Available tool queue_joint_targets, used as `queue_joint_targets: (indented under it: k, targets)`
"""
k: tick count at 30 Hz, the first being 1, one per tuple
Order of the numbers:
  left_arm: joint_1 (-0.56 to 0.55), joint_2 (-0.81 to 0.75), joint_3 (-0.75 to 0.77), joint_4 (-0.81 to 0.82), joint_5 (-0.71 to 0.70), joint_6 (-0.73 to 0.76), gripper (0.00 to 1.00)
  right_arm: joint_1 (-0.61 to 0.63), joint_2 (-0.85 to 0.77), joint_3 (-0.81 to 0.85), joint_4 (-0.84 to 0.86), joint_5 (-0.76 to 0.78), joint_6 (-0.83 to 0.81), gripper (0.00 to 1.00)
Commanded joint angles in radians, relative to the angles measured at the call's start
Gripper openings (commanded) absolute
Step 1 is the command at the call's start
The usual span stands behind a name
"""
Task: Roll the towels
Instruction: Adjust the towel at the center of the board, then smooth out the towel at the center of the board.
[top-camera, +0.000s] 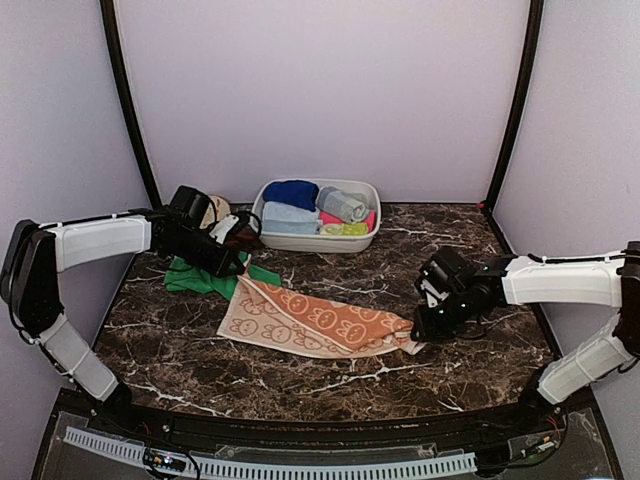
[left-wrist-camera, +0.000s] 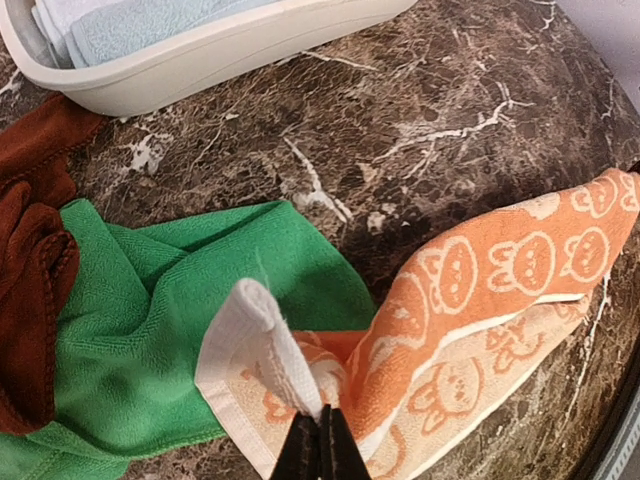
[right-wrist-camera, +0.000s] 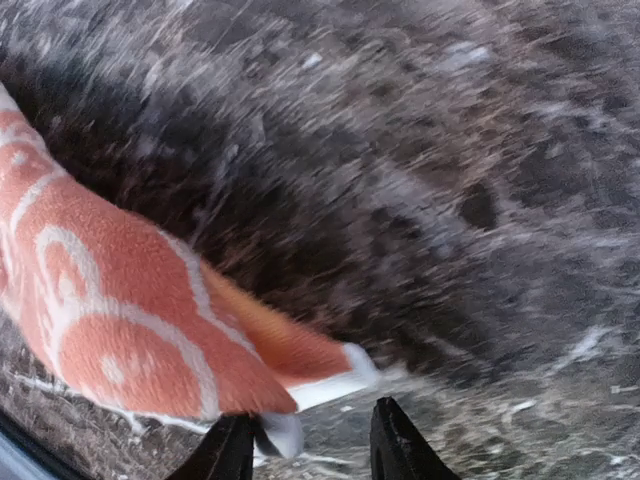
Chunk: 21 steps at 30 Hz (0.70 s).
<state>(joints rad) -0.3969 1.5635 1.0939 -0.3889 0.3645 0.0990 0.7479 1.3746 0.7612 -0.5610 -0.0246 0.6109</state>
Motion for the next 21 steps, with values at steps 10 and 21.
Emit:
queue_joint_targets:
  k: [10,21]
  targets:
    - [-0.005,0.062,0.067,0.089,-0.086,0.021,0.00,-0.083,0.057,0.270,-0.058,0.318,-0.051,0.49]
    - [-0.005,0.061,0.045,0.086,-0.060,0.033,0.00,0.184,0.126,0.191,0.063,0.121,-0.030,0.56]
